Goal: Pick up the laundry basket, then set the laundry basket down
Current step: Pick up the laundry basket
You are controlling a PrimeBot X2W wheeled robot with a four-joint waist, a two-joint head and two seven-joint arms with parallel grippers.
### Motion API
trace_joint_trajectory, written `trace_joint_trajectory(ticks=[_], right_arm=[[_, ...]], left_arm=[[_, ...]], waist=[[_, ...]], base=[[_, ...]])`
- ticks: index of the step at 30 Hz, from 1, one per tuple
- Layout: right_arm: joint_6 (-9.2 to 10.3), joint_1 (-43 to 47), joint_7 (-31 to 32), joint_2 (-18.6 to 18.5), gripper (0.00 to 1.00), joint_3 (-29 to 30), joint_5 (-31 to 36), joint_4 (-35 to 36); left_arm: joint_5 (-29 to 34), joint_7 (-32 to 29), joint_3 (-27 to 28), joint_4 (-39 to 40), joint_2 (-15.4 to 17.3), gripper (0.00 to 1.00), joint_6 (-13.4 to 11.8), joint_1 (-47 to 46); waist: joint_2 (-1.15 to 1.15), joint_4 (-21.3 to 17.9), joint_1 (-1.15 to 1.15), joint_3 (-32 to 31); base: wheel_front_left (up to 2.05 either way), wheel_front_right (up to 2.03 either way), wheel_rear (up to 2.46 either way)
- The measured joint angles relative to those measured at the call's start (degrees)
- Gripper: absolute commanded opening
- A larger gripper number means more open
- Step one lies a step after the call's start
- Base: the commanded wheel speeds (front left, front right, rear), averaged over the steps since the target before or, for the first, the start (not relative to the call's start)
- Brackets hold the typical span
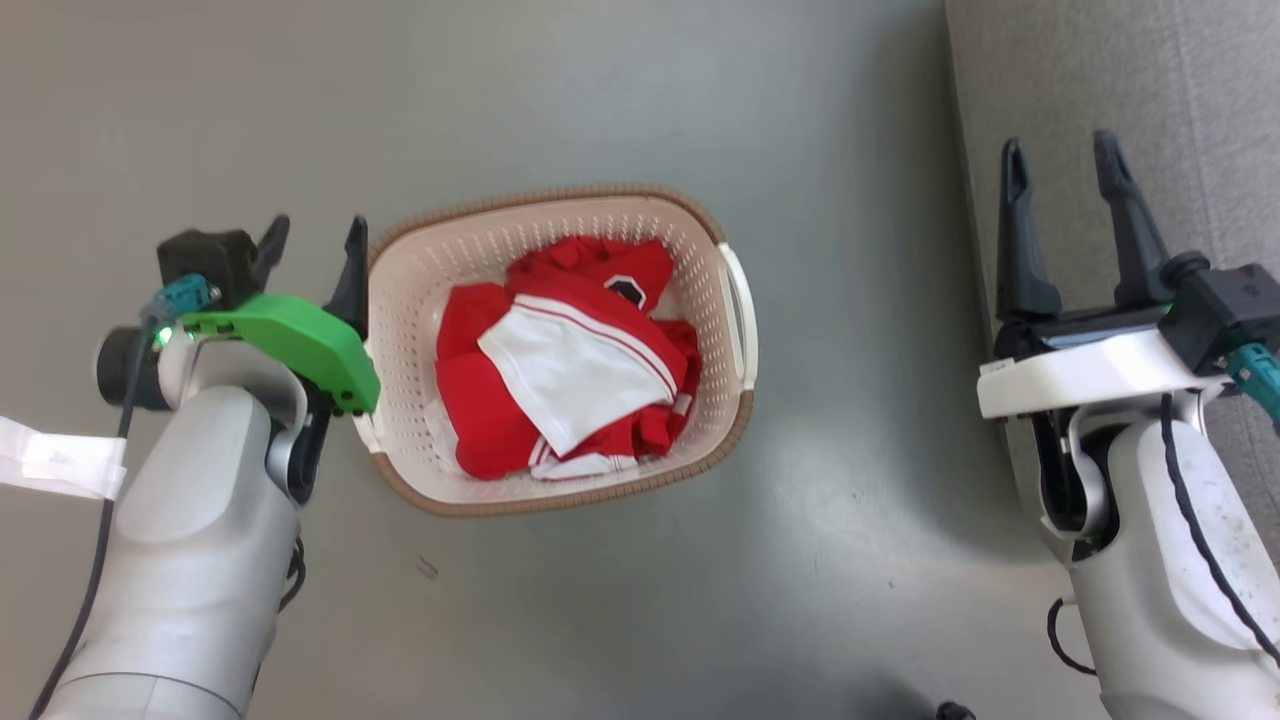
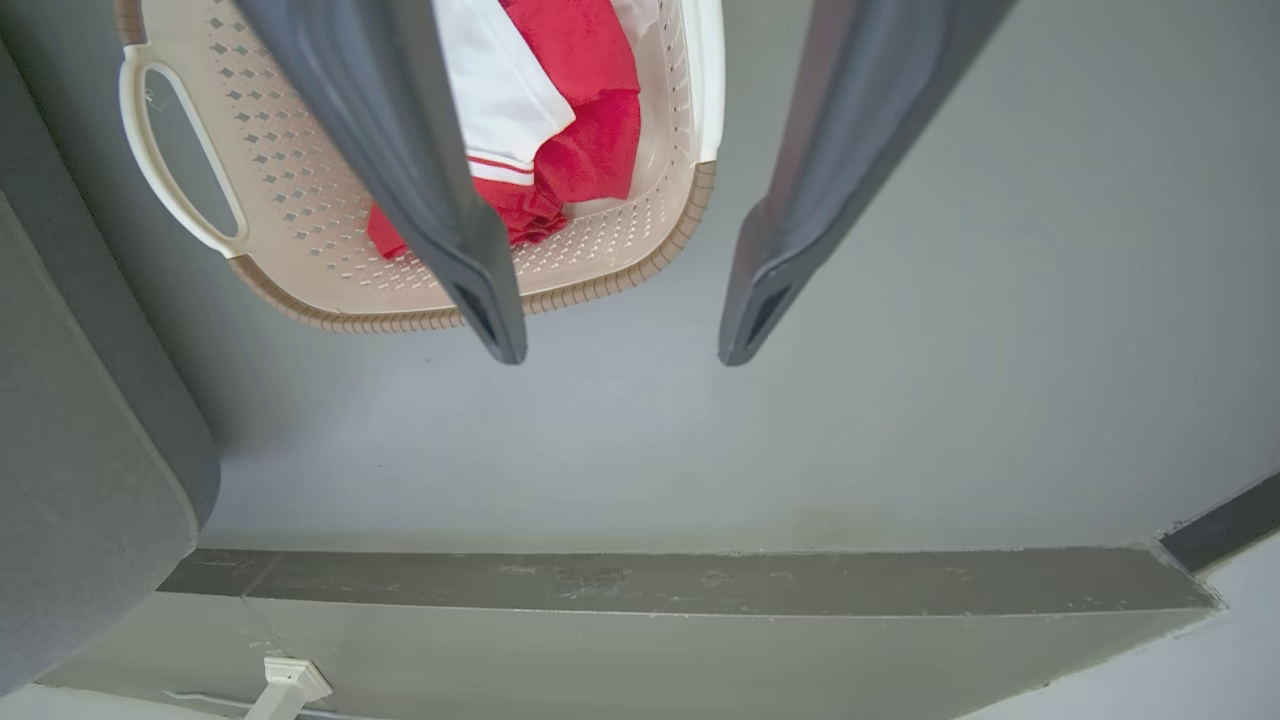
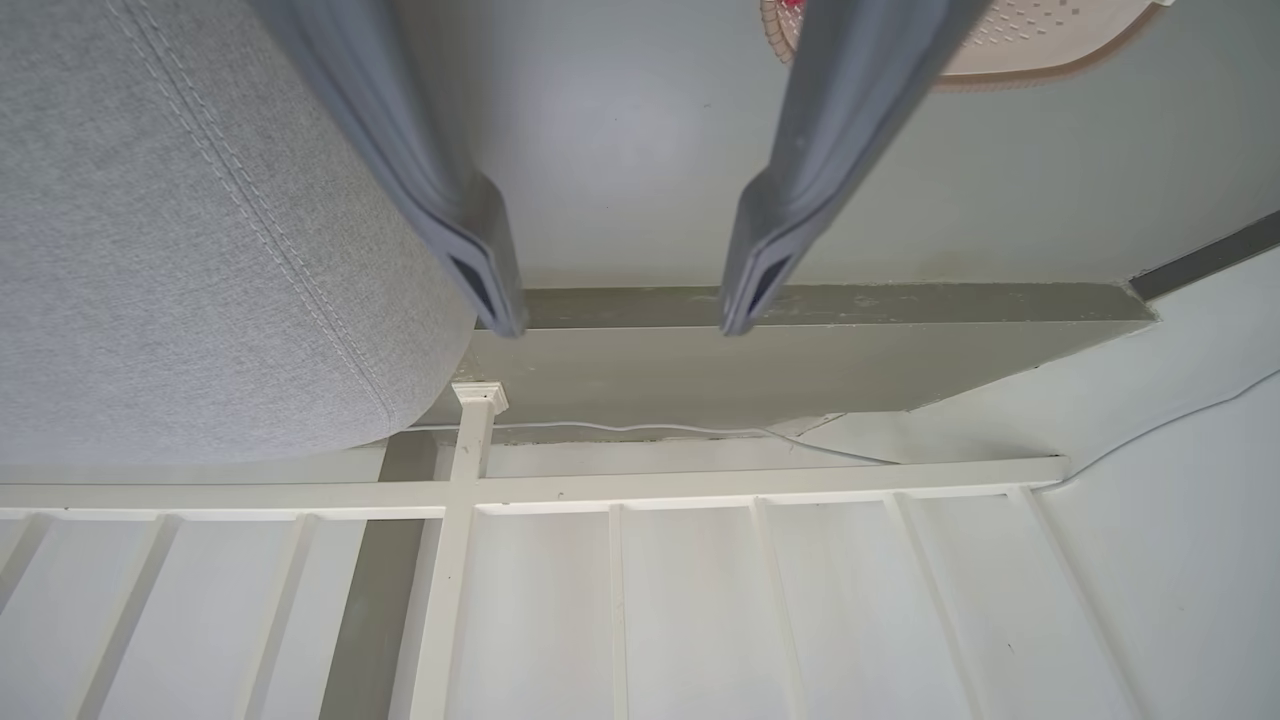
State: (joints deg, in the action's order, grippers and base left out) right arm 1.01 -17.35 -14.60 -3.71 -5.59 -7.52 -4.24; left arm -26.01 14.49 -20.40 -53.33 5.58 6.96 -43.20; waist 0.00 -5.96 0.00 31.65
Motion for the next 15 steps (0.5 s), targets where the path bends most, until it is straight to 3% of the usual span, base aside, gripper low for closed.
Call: trace_joint_trajectory(ticks=[15], right_arm=[[-0.49, 5.1, 0.0, 0.0, 1.00, 1.2, 0.0, -4.2]], left_arm=[[6.3, 0.0, 3.5, 19.5, 1.6, 1.00, -5.8, 10.7]], waist=[[0.00, 1.3, 0.00, -12.1]], base=[[0.00, 0.00, 0.00]])
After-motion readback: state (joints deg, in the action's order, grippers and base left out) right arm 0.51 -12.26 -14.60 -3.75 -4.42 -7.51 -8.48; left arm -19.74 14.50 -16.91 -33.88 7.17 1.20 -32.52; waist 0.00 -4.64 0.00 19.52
